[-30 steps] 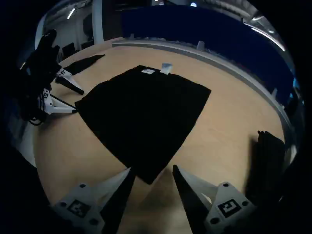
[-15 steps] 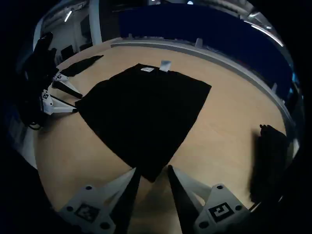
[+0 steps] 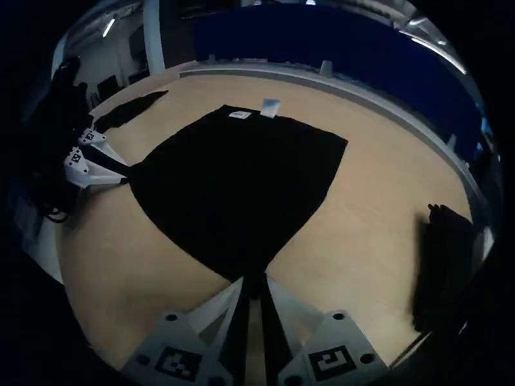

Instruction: Fold towel

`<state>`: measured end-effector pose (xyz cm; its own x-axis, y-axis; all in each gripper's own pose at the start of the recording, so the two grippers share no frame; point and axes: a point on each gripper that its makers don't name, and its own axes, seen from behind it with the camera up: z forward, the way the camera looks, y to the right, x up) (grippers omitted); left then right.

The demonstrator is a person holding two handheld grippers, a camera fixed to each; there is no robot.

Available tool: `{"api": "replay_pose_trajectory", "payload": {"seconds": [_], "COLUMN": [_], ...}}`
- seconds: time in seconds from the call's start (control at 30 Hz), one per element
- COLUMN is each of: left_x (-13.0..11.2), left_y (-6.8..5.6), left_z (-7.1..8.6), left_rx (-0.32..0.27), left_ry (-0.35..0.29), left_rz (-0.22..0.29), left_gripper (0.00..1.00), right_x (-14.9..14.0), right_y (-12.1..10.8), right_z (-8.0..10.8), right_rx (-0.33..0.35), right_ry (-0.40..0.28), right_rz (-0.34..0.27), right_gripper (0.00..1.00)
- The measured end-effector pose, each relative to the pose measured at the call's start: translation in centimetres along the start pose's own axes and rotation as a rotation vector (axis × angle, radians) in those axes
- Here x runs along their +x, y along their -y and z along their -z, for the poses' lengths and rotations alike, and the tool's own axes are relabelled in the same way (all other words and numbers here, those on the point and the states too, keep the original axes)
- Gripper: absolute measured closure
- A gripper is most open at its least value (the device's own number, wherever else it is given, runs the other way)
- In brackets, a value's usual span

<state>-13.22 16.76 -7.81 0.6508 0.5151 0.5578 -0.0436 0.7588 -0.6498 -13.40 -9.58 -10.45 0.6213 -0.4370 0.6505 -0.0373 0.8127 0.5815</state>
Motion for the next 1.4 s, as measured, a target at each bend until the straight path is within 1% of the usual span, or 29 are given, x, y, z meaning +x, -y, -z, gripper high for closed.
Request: {"api": "replay_pose_trajectory", "payload": {"seconds": [0.03,0.17,0.27,0.4,0.57,0.7,0.9,1.2,1.4], "left_x": [0.0,0.1,0.4,1.2,2.7,4.0,5.6,6.8,7.5], "left_y": [0.0,0.2,0.3,0.7,1.2,1.3,0.8,0.0,-0.6], "left_z": [0.0,0.0,0.1,0.7,1.9,3.2,5.4,8.6,10.8], "left_rx": [0.004,0.011,0.007,0.014,0.028,0.035,0.032,0.030,0.020], "left_ry": [0.002,0.010,0.006,-0.011,-0.034,-0.048,-0.060,-0.059,-0.059], "left_rz": [0.001,0.016,0.043,0.077,0.094,0.092,0.089,0.111,0.120], "left_gripper": [0.89,0.90,0.91,0.91,0.91,0.91,0.91,0.91,0.91], "right_x": [0.1,0.5,0.9,1.5,2.8,4.0,5.4,7.0,7.4], "right_y": [0.1,0.2,0.2,0.3,0.2,0.1,0.2,1.4,1.9], "right_z": [0.1,0.3,0.6,1.0,1.9,3.3,5.6,9.8,12.0], "right_rx": [0.005,0.010,0.009,0.014,0.011,0.012,0.017,0.045,0.050], "right_ry": [-0.001,-0.008,-0.013,-0.022,-0.041,-0.055,-0.070,-0.088,-0.097], "right_rz": [-0.003,-0.007,-0.005,-0.003,-0.009,-0.013,-0.015,-0.018,-0.031], "right_gripper": [0.90,0.90,0.90,0.90,0.91,0.91,0.91,0.91,0.91]}}
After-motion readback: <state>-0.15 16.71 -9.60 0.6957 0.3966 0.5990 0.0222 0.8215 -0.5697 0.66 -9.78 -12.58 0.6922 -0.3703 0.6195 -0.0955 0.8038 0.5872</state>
